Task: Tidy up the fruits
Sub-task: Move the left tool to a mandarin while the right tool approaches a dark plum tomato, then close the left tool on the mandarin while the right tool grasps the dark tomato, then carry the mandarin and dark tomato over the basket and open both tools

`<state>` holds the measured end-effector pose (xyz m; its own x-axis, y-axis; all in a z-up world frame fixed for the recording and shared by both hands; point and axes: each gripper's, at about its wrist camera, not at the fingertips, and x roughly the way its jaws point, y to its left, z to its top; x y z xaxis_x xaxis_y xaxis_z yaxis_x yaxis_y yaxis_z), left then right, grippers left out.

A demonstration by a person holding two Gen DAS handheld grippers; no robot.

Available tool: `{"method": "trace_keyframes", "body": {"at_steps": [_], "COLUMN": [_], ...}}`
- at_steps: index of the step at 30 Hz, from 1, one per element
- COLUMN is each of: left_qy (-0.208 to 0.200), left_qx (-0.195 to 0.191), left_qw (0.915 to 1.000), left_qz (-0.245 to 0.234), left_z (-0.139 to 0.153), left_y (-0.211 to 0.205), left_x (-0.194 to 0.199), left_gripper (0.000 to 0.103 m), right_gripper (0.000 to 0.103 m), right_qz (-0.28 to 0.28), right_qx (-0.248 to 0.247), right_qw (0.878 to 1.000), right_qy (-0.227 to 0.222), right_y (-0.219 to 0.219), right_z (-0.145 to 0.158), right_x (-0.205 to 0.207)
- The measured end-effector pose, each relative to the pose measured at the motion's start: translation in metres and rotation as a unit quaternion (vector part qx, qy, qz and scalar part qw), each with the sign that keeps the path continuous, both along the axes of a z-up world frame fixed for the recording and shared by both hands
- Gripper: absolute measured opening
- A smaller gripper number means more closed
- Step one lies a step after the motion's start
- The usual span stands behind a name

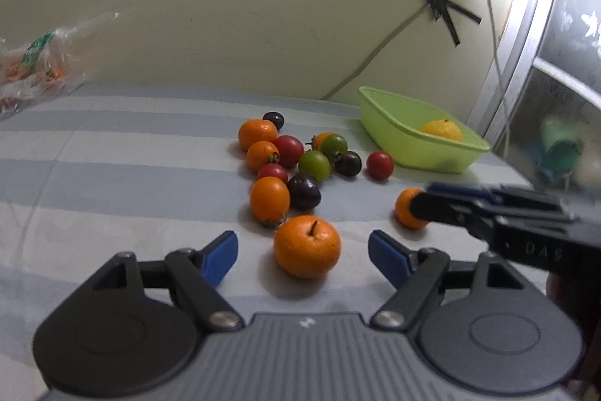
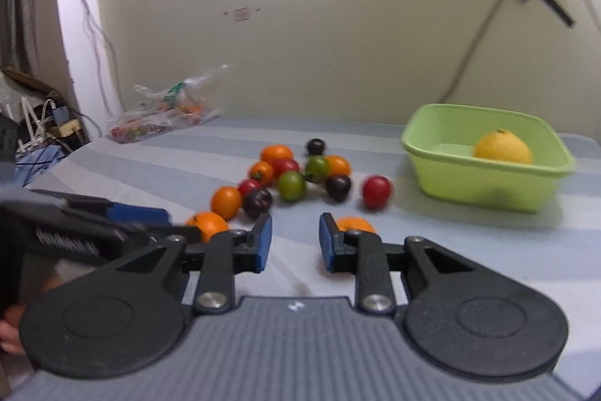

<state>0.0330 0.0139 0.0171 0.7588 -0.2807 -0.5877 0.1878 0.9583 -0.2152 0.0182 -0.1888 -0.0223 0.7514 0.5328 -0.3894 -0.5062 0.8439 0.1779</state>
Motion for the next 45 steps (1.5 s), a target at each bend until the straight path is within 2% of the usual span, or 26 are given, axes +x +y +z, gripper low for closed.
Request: {"method": "trace_keyframes", "body": {"at_steps": [2,4,6,10,14,16,18,19,20,21,25,31,35,39,45], "left_qy": [0.006,0.011,-0.001,-0.007,-0.007,-0.008,-0.014,-0.016,-0.015,-0.013,-0.01,-0.013,-0.009,-0.002,-0.002], "left_qx": [0.014,0.022,0.027,0.032,0.007,-0.003,-0.006,-0.004,0.001,0.003,-0.004,-0.015,-0.024,-0.012,0.021], "left_qw": [0.9999,0.9997,0.9996,0.9993,0.9997,0.9996,0.9995,0.9995,0.9996,0.9997,0.9997,0.9989,0.9968,0.995,0.995], "left_qz": [0.004,0.001,-0.01,-0.019,-0.024,-0.026,-0.027,-0.026,-0.023,-0.022,-0.02,-0.042,-0.076,-0.1,-0.098], "left_z": [-0.004,-0.008,-0.009,-0.008,-0.007,-0.008,-0.01,-0.011,-0.011,-0.012,-0.011,-0.006,-0.002,-0.005,-0.005], "left_y": [-0.006,-0.009,-0.009,-0.002,0.013,0.018,0.02,0.02,0.018,0.018,0.02,0.014,0.0,-0.019,-0.037], "left_x": [0.006,0.01,0.007,-0.006,-0.018,-0.022,-0.025,-0.027,-0.027,-0.027,-0.027,-0.037,-0.042,-0.043,-0.043], "left_gripper": [0.076,0.053,0.043,0.043,0.043,0.043,0.043,0.043,0.043,0.043,0.043,0.043,0.043,0.043,0.044], "right_gripper": [0.03,0.031,0.031,0.031,0.033,0.039,0.039,0.037,0.028,0.029,0.028,0.028,0.028,0.028,0.03], "right_qz": [0.016,0.022,0.037,0.053,0.064,0.066,0.069,0.073,0.082,0.085,0.079,0.056,0.027,0.002,0.001], "right_qx": [0.003,0.001,0.002,-0.023,-0.043,-0.046,-0.05,-0.052,-0.049,-0.05,-0.05,-0.036,-0.035,-0.045,-0.038], "right_qw": [1.0,1.0,0.999,0.997,0.996,0.996,0.996,0.995,0.994,0.994,0.995,0.998,0.999,0.999,0.999], "right_qy": [0.01,0.023,0.037,0.042,0.045,0.042,0.037,0.04,0.043,0.045,0.029,-0.013,0.0,0.014,0.02], "right_y": [0.008,0.017,0.025,0.039,0.049,0.052,0.054,0.054,0.053,0.052,0.048,0.014,-0.011,-0.027,-0.031], "right_z": [0.001,-0.001,-0.002,-0.006,-0.01,-0.012,-0.012,-0.011,-0.011,-0.011,-0.005,0.005,-0.006,-0.021,-0.03], "right_x": [0.014,0.03,0.042,0.052,0.057,0.059,0.06,0.06,0.058,0.057,0.037,-0.019,-0.048,-0.064,-0.066]}}
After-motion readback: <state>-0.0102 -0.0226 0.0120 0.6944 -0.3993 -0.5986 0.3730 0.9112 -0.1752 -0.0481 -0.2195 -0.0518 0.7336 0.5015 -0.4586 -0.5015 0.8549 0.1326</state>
